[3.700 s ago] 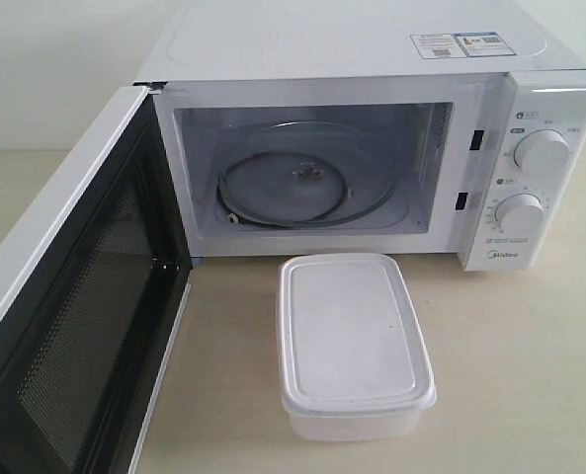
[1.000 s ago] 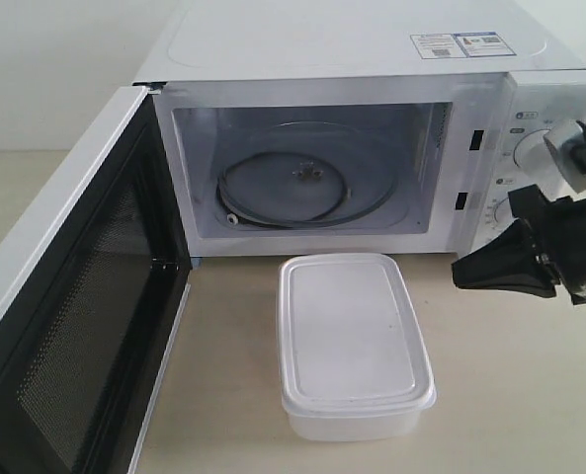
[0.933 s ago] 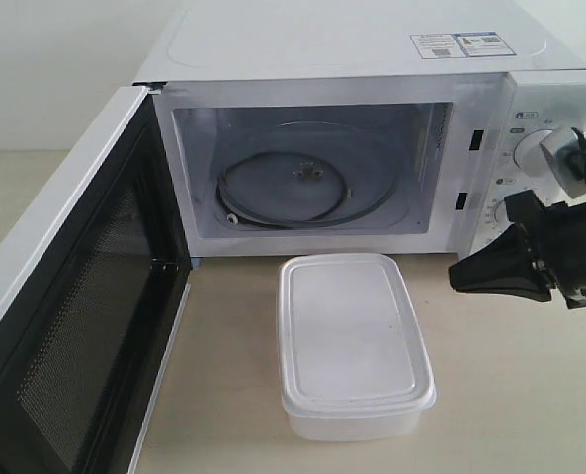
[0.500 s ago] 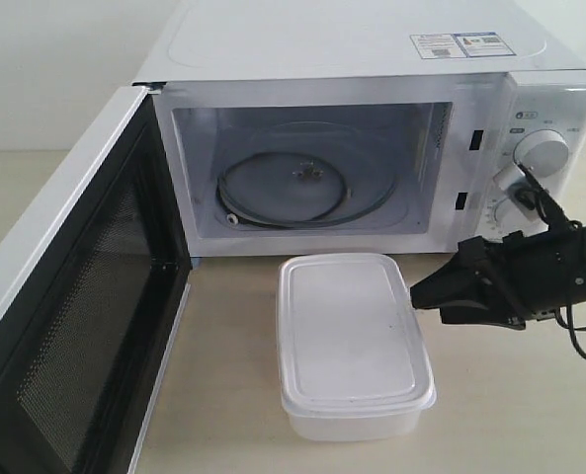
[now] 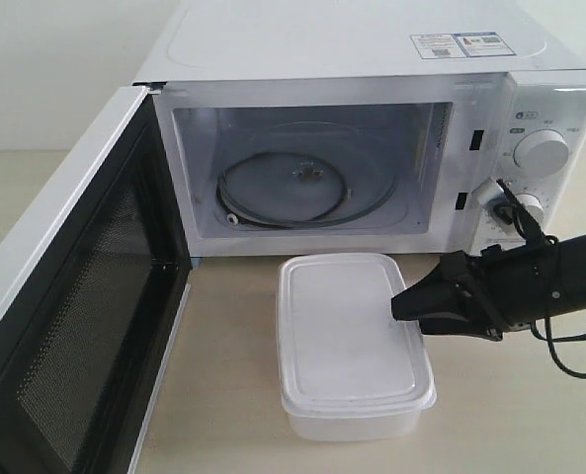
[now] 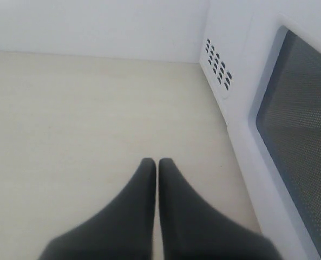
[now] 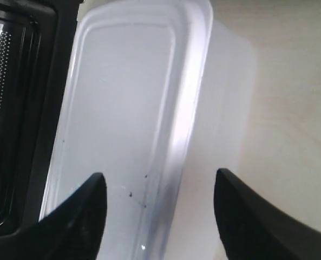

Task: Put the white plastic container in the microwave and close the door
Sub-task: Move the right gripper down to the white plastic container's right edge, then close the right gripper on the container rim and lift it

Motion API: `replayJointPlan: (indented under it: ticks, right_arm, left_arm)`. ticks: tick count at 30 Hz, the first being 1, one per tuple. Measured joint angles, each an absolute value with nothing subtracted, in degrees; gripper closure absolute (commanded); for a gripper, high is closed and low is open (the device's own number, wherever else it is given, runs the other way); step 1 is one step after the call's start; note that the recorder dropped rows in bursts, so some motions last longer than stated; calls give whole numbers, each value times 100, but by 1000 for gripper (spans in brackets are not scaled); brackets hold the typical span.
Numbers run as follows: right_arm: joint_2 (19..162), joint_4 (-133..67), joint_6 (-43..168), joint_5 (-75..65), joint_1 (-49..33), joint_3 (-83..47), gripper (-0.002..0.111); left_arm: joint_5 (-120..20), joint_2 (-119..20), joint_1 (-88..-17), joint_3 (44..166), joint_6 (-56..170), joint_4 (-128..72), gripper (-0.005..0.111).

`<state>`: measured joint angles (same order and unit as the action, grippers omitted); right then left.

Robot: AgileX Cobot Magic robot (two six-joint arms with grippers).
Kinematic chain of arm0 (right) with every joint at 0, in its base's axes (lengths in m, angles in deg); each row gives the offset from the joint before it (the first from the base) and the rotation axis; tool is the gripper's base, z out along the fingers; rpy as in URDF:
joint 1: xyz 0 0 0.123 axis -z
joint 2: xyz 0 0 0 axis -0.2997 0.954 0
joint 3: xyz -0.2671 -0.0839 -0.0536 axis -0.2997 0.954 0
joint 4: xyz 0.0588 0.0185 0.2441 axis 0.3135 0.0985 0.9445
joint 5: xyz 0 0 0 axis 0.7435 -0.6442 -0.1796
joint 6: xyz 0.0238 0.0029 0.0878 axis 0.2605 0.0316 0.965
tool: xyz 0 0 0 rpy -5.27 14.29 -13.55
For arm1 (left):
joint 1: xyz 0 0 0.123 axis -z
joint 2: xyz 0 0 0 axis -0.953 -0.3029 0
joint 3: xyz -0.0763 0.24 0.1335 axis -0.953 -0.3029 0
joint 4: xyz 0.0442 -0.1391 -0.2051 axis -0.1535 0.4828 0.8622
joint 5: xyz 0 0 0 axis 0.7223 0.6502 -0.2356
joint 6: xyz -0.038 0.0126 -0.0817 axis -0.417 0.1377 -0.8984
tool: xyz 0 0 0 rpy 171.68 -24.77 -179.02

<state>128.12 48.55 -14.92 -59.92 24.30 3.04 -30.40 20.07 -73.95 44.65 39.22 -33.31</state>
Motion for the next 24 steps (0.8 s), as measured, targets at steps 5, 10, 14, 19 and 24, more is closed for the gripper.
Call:
replayJointPlan:
  ticks: [5, 10, 14, 19, 24]
  right_arm:
    - [12812, 4953, -1576, -6072, 2419, 304, 52]
    - [12812, 4963, -1576, -6061, 2324, 304, 52]
    - [12812, 4976, -1587, -5928, 2205, 304, 53]
    - [12812, 4966, -1587, -5655, 2146, 304, 81]
    - [12812, 5030, -1599, -5706, 2146, 304, 109]
  left_arm:
    - [-3040, 2007, -7395, 4465, 3922, -3331, 103]
    - [-3040, 2007, -7395, 4465, 3922, -3331, 103]
    - [-3040, 2007, -7395, 4465, 3922, -3331, 103]
    - [-3040, 2007, -7395, 4465, 3922, -3331, 103]
    - [-3040, 2007, -7395, 4465, 3922, -3331, 103]
